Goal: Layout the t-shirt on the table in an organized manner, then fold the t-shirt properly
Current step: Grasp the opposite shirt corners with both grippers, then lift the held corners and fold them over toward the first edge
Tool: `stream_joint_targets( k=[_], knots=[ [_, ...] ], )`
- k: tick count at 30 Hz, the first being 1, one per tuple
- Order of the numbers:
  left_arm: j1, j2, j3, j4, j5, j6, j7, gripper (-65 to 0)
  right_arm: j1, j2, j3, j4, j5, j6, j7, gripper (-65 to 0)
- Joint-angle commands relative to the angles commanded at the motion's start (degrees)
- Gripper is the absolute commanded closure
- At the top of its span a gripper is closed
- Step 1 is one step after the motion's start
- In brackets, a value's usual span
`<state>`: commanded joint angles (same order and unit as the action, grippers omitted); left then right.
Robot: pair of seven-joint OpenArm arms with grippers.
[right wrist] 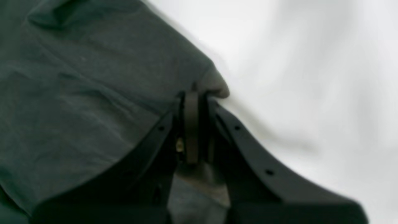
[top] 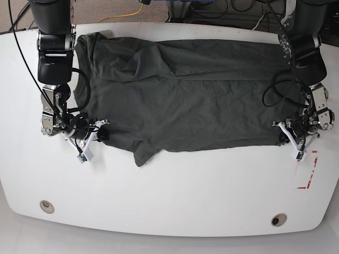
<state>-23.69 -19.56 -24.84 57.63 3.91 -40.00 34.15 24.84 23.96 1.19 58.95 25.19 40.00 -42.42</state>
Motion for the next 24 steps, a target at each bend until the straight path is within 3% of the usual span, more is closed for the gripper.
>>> stream_joint_targets(
  k=[7,13,18,24],
  knots=[
    [3.1,0.6,-0.2,9.4,0.0,0.0,4.1,0.0,-2.4,0.4,0.6,8.0,0.2,0.00,-5.9,0.0],
    [6.5,0.7,-0.2,15.0,0.0,0.0,6.9,0.0,-6.6,0.0,6.1,16.3,0.2,0.00,-11.0,0.0],
    [9.1,0.7,-0.3,18.5,0.0,0.0,8.4,0.0,-10.0,-0.3,9.9,25.3,0.2,0.00,-17.5,0.0],
    [13.5,0.7,-0.4,23.0,0.0,0.0,8.8,0.0,-15.5,-3.2,16.3,39.1,0.2,0.00,-27.7,0.0]
  ],
)
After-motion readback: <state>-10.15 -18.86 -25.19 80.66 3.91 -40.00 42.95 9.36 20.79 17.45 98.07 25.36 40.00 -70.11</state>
